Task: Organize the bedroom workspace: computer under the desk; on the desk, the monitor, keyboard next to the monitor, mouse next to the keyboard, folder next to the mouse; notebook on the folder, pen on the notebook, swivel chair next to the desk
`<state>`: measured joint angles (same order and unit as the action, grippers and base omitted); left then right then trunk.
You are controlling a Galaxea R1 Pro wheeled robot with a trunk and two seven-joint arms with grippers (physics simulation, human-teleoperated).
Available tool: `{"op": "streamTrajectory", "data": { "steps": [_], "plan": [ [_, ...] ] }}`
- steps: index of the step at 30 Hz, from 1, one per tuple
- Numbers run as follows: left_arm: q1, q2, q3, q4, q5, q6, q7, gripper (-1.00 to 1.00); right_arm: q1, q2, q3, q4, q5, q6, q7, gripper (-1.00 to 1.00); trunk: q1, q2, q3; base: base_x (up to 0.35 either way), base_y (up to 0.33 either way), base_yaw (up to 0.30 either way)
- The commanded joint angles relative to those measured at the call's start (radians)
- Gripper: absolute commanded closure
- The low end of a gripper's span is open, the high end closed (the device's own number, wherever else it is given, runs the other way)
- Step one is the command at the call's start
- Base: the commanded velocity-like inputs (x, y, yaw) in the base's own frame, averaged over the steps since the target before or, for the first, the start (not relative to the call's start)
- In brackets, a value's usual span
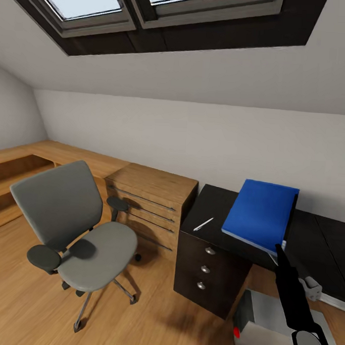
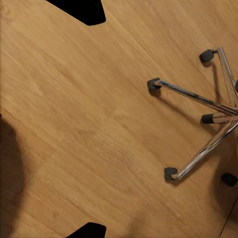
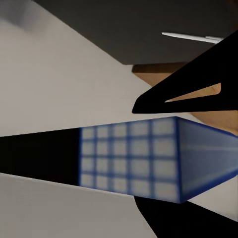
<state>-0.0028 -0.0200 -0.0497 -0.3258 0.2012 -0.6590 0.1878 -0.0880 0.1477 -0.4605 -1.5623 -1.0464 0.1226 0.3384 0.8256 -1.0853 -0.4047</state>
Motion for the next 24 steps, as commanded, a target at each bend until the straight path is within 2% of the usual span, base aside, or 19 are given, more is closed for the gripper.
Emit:
{"op": "streamTrajectory", "data": {
  "steps": [1, 12, 17, 24],
  "plan": [
    [0.0, 0.0, -0.005, 0.0, 0.007, -0.003, 0.003, -1.0, -0.001, 0.001, -0.004, 0.0, -0.011, 0.01, 0.006, 1.0, 0.0, -0.001, -0.001, 0.0, 0.0, 0.0],
    [0.0, 0.001, -0.005, 0.004, 0.007, -0.003, 0.003, -1.0, -0.001, 0.003, -0.012, 0.002, -0.011, 0.005, -0.002, 1.0, 0.0, -0.001, -0.001, 0.0, 0.0, -0.018],
    [0.0, 0.001, -0.005, 0.004, 0.007, -0.002, 0.003, -1.0, -0.001, 0.001, -0.014, 0.003, -0.011, 0.006, -0.039, 1.0, 0.0, -0.001, -0.001, 0.0, 0.0, -0.203],
    [0.0, 0.0, -0.005, 0.004, 0.007, -0.001, 0.002, -1.0, -0.001, -0.001, -0.022, 0.018, -0.01, 0.005, -0.052, 1.0, 0.0, -0.001, -0.001, 0.0, 0.0, -0.261]
  ]
}}
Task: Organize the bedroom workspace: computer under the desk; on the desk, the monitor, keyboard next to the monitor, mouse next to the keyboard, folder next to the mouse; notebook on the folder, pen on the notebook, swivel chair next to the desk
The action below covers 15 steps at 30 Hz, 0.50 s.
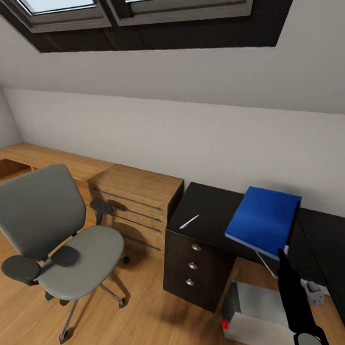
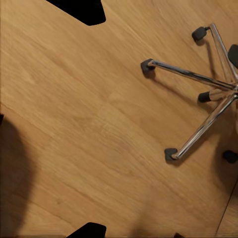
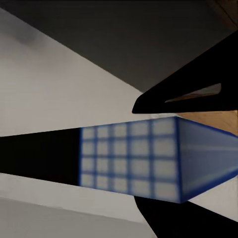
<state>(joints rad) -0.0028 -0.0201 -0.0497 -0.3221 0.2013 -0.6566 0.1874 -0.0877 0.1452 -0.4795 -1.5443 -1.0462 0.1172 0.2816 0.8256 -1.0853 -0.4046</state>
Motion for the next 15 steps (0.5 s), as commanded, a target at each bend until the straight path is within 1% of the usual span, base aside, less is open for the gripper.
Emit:
{"op": "streamTrajectory", "data": {
  "steps": [1, 5, 6, 7, 11, 15],
  "plan": [
    [0.0, 0.0, -0.006, 0.0, 0.007, -0.003, 0.003, -1.0, -0.001, 0.001, -0.004, 0.001, -0.011, 0.01, 0.004, 1.0, 0.0, -0.001, -0.001, 0.0, 0.0, -0.271],
    [0.0, 0.0, -0.006, 0.0, 0.007, -0.001, 0.003, -1.0, -0.001, 0.0, -0.008, 0.011, -0.011, 0.01, 0.003, 1.0, 0.0, -0.001, -0.001, 0.0, 0.0, -0.273],
    [0.0, 0.0, -0.005, 0.0, 0.007, 0.0, 0.004, -1.0, -0.001, -0.004, -0.008, 0.014, -0.011, -0.001, -0.035, 1.0, 0.0, -0.001, -0.001, 0.0, 0.0, -0.279],
    [0.0, 0.0, -0.005, 0.0, 0.007, 0.0, 0.004, -1.0, -0.001, -0.009, -0.008, 0.014, -0.011, -0.012, -0.049, 1.0, 0.0, -0.001, -0.001, 0.0, 0.0, -0.281],
    [0.0, 0.0, -0.005, 0.007, 0.007, 0.0, 0.004, -1.0, -0.001, -0.02, -0.008, 0.015, -0.011, -0.043, -0.079, 1.0, 0.0, -0.001, -0.001, 0.0, 0.0, -0.287],
    [0.0, 0.0, -0.005, 0.015, 0.007, -0.001, 0.004, -1.0, -0.001, -0.022, -0.008, 0.015, -0.011, -0.047, -0.083, 1.0, 0.0, -0.001, -0.001, 0.0, 0.0, -0.292]
  ]
}}
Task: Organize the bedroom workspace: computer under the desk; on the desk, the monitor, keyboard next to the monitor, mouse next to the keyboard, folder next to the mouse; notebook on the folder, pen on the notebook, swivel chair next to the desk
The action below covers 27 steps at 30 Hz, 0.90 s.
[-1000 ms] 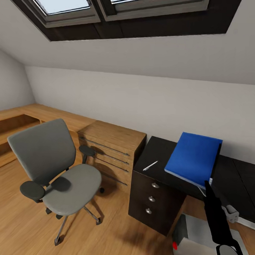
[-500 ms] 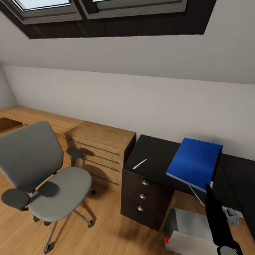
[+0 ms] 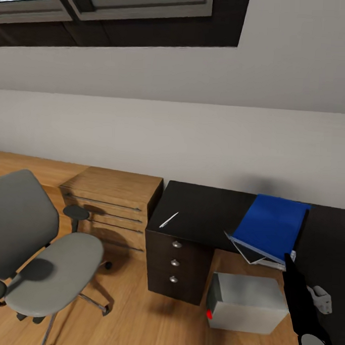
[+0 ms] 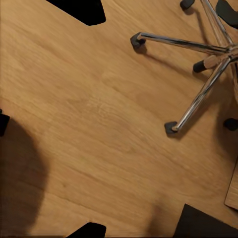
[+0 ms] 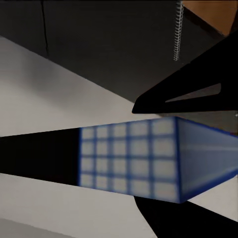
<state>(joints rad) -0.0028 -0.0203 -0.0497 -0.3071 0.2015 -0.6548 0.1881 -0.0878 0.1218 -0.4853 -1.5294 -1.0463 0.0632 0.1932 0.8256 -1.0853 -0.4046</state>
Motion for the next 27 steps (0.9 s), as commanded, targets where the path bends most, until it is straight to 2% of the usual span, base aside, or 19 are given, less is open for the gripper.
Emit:
{"op": "streamTrajectory", "data": {
  "steps": [1, 12, 27],
  "plan": [
    [0.0, 0.0, -0.006, 0.0, 0.007, -0.003, 0.003, -1.0, -0.001, 0.001, -0.003, 0.0, -0.011, 0.006, 0.004, 1.0, 0.0, -0.001, -0.001, 0.0, 0.0, -0.293],
    [0.0, 0.0, -0.006, 0.001, 0.007, -0.002, 0.002, -1.0, -0.001, 0.002, -0.003, 0.004, -0.011, -0.036, -0.022, 1.0, 0.0, -0.001, -0.001, 0.0, 0.0, -0.293],
    [0.0, -0.013, -0.012, 0.02, 0.007, 0.0, 0.002, -1.0, -0.001, 0.002, -0.003, 0.018, -0.012, -0.042, -0.026, 1.0, 0.0, -0.001, -0.001, 0.0, 0.0, -0.293]
  ]
}}
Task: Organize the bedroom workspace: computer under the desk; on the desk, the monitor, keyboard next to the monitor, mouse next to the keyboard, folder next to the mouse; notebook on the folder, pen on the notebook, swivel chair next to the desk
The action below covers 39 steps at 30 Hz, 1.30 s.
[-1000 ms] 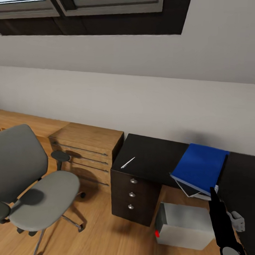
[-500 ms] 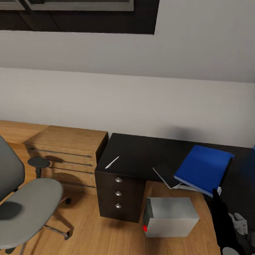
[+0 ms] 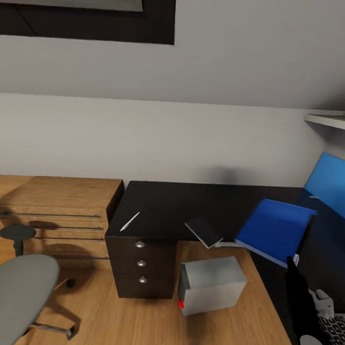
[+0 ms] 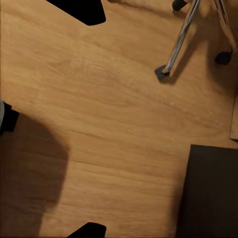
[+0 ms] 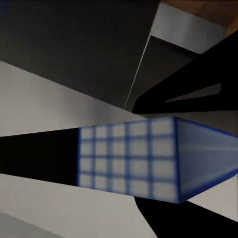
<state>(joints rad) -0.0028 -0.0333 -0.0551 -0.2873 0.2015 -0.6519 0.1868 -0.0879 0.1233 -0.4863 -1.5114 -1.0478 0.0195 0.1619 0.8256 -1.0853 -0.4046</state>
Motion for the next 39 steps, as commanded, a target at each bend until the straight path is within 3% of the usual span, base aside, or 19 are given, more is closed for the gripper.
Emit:
{"op": "streamTrajectory", "data": {
  "steps": [1, 9, 12, 16, 18, 20, 22, 23, 24, 25, 27, 28, 29, 31, 33, 37, 39],
  "plan": [
    [0.0, 0.0, -0.006, 0.0, 0.007, -0.003, 0.003, -1.0, -0.001, 0.001, -0.002, 0.0, -0.011, 0.002, 0.005, 1.0, 0.0, -0.001, -0.001, 0.0, 0.0, -0.29],
    [0.0, -0.004, -0.006, 0.0, 0.006, -0.011, 0.005, -1.0, -0.001, 0.006, 0.0, -0.003, -0.012, -0.016, 0.008, 1.0, 0.0, -0.001, -0.001, 0.0, 0.0, -0.287],
    [0.0, -0.029, -0.009, -0.022, 0.006, -0.031, 0.007, -1.0, -0.001, 0.008, 0.002, -0.005, -0.013, -0.027, 0.01, 1.0, 0.0, -0.001, -0.001, 0.0, 0.0, -0.148],
    [0.0, -0.049, -0.013, -0.11, 0.002, -0.041, 0.01, -1.0, -0.001, 0.008, 0.003, -0.005, -0.016, -0.034, 0.011, 1.0, 0.0, -0.001, -0.001, 0.0, 0.0, -0.041],
    [0.0, -0.065, -0.022, -0.202, -0.015, -0.008, 0.012, -1.0, -0.001, 0.009, 0.005, -0.003, -0.02, -0.035, 0.009, 1.0, 0.0, -0.001, -0.001, 0.0, 0.0, -0.011],
    [0.001, -0.08, -0.026, -0.288, -0.032, 0.071, 0.014, -1.0, -0.001, 0.008, 0.007, -0.001, -0.02, -0.035, 0.007, 1.0, 0.0, -0.001, -0.001, 0.0, 0.0, -0.006],
    [0.001, -0.089, -0.027, -0.406, -0.043, 0.198, 0.018, -1.0, -0.001, 0.007, 0.01, 0.0, -0.021, -0.034, 0.004, 1.0, 0.0, -0.001, -0.001, 0.0, 0.0, -0.003],
    [0.001, -0.095, -0.028, -0.547, -0.049, 0.36, 0.026, -1.0, -0.002, 0.005, 0.016, 0.0, -0.021, -0.033, -0.012, 1.0, 0.0, -0.001, -0.001, 0.0, 0.0, -0.001],
    [0.002, -0.096, -0.028, -0.595, -0.049, 0.418, 0.031, -1.0, -0.003, 0.004, 0.018, 0.0, -0.021, -0.033, -0.023, 1.0, 0.0, -0.001, -0.001, 0.0, 0.0, -0.001],
    [0.003, -0.098, -0.029, -0.774, -0.049, 0.661, 0.054, -1.0, -0.016, -0.003, 0.021, 0.001, -0.02, -0.031, -0.096, 1.0, 0.0, -0.001, -0.001, 0.0, 0.0, 0.0],
    [0.004, -0.099, -0.029, -0.907, -0.046, 0.842, 0.067, -1.0, -0.074, -0.023, 0.023, 0.017, -0.02, -0.03, -0.189, 1.0, 0.0, -0.001, -0.001, 0.0, 0.0, 0.0],
    [0.004, -0.1, -0.029, -0.95, -0.045, 0.901, 0.07, -1.0, -0.123, -0.036, 0.023, 0.046, -0.019, -0.031, -0.233, 1.0, 0.0, -0.001, -0.001, 0.0, 0.0, 0.0],
    [0.004, -0.101, -0.03, -0.967, -0.044, 0.922, 0.071, -1.0, -0.15, -0.042, 0.023, 0.067, -0.019, -0.033, -0.251, 1.0, 0.0, -0.001, -0.001, 0.0, 0.0, 0.0],
    [0.004, -0.108, -0.037, -1.029, -0.042, 0.985, 0.074, -1.0, -0.29, -0.07, 0.021, 0.23, -0.017, -0.037, -0.298, 1.0, 0.0, -0.001, -0.001, 0.0, 0.0, 0.0],
    [0.004, -0.119, -0.074, -1.071, -0.042, 1.022, 0.075, -1.0, -0.376, -0.095, 0.019, 0.345, -0.018, -0.048, -0.31, 1.0, 0.0, -0.001, -0.001, 0.0, 0.0, 0.0],
    [0.004, -0.126, -0.142, -1.115, -0.041, 1.074, 0.076, -1.0, -0.428, -0.106, 0.022, 0.415, -0.019, -0.092, -0.307, 1.0, 0.0, -0.001, -0.001, 0.0, 0.0, 0.0],
    [0.004, -0.127, -0.155, -1.111, -0.041, 1.081, 0.077, -1.0, -0.434, -0.104, 0.022, 0.424, -0.02, -0.104, -0.286, 1.0, 0.0, -0.001, -0.001, 0.0, 0.0, 0.0]
  ]
}}
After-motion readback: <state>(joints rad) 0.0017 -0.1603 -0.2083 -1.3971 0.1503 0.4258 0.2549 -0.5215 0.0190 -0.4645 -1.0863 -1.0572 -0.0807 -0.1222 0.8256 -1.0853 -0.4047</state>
